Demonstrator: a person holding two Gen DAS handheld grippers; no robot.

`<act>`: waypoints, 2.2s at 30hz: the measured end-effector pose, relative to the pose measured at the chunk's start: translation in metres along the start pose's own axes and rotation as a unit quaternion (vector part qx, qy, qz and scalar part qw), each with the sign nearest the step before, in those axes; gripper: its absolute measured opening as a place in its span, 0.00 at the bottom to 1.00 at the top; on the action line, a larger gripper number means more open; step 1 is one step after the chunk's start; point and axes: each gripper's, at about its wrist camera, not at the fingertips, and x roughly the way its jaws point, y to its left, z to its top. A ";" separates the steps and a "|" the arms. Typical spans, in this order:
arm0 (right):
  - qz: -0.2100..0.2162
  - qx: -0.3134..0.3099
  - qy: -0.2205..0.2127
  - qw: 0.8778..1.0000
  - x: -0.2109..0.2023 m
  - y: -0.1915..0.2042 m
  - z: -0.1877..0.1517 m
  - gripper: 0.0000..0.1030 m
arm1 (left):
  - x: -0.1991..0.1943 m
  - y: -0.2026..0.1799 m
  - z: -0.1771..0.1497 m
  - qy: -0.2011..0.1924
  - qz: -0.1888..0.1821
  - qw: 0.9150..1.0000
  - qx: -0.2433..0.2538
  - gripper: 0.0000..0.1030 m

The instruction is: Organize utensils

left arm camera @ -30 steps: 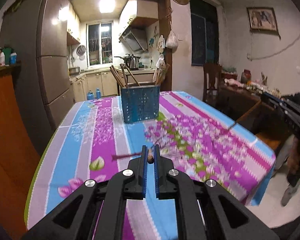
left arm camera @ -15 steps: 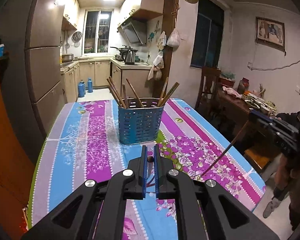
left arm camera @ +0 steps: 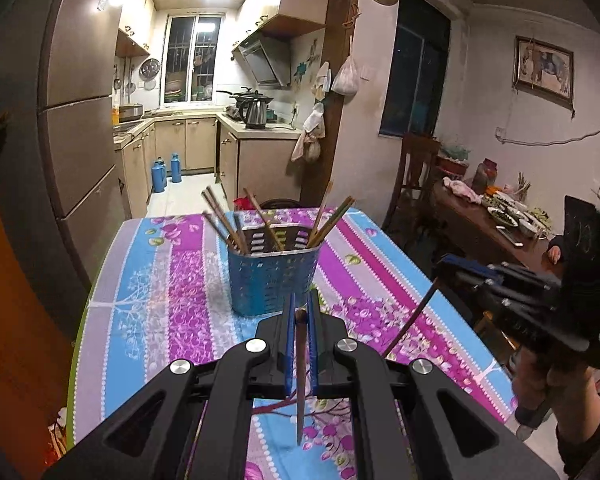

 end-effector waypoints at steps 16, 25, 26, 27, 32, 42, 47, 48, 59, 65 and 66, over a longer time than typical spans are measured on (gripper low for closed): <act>-0.021 -0.025 -0.087 0.996 -0.002 0.008 0.138 0.05 | 0.008 -0.011 0.155 -0.100 0.019 0.995 0.015 0.07; -0.050 -0.007 -0.107 0.993 0.063 -0.027 0.181 0.05 | 0.061 0.009 0.215 -0.140 0.038 0.989 0.004 0.07; -0.047 0.002 -0.101 0.994 0.076 -0.033 0.180 0.05 | 0.073 0.011 0.215 -0.139 0.043 0.989 0.005 0.07; -0.049 0.009 -0.097 0.994 0.088 -0.037 0.177 0.05 | 0.085 0.014 0.215 -0.136 0.041 0.990 0.003 0.07; -0.060 0.015 -0.069 0.996 0.133 -0.047 0.153 0.05 | 0.137 0.030 0.199 -0.113 0.042 0.993 -0.005 0.07; -0.077 0.017 -0.009 0.997 0.182 -0.050 0.108 0.08 | 0.199 0.049 0.138 -0.056 0.094 0.994 0.006 0.24; -0.084 0.009 -0.095 0.992 0.109 -0.043 0.119 0.08 | 0.154 0.049 0.140 -0.100 0.141 0.985 0.018 0.24; -0.080 0.008 -0.109 0.991 0.092 -0.043 0.120 0.08 | 0.132 0.044 0.139 -0.123 0.158 0.979 0.027 0.25; -0.107 -0.051 -0.177 0.977 -0.062 0.028 -0.013 0.91 | -0.009 -0.025 0.005 -0.205 0.281 0.935 0.076 0.86; -0.162 -0.008 -0.138 0.977 -0.059 0.041 -0.074 0.95 | -0.015 -0.058 -0.067 -0.166 0.272 0.947 0.043 0.96; -0.169 -0.001 -0.133 0.977 -0.059 0.041 -0.080 0.95 | -0.011 -0.063 -0.079 -0.139 0.262 0.954 0.039 0.96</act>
